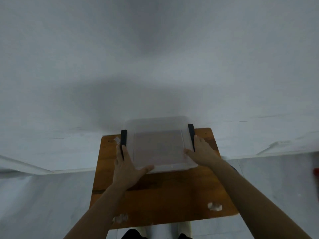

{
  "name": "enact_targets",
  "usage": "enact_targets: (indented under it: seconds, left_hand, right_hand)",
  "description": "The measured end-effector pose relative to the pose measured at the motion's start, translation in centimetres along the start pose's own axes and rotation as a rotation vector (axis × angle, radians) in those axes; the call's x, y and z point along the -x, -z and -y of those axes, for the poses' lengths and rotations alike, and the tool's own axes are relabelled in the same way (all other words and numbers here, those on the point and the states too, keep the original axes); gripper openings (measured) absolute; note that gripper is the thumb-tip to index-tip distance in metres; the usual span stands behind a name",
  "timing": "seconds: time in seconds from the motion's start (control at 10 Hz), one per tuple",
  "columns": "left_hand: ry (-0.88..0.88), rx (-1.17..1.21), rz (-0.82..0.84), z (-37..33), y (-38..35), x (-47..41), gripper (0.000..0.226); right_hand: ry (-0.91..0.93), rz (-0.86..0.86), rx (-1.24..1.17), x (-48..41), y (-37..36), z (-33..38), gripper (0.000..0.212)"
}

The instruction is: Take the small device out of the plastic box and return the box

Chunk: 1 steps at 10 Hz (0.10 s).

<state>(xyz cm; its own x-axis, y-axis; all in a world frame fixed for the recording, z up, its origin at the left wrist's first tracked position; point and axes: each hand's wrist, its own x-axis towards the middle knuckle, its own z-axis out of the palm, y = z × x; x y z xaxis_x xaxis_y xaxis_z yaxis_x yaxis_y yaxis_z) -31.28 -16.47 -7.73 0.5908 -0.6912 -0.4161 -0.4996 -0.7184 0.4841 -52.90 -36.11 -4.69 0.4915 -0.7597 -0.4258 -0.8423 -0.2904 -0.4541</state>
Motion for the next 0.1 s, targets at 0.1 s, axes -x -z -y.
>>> enact_targets:
  seconds: [0.1]
  left_hand:
    - [-0.022,-0.023,-0.043,0.49,-0.31,-0.35,0.153]
  right_hand:
    - [0.266,-0.142,-0.121,2.35,6.08,4.29,0.05]
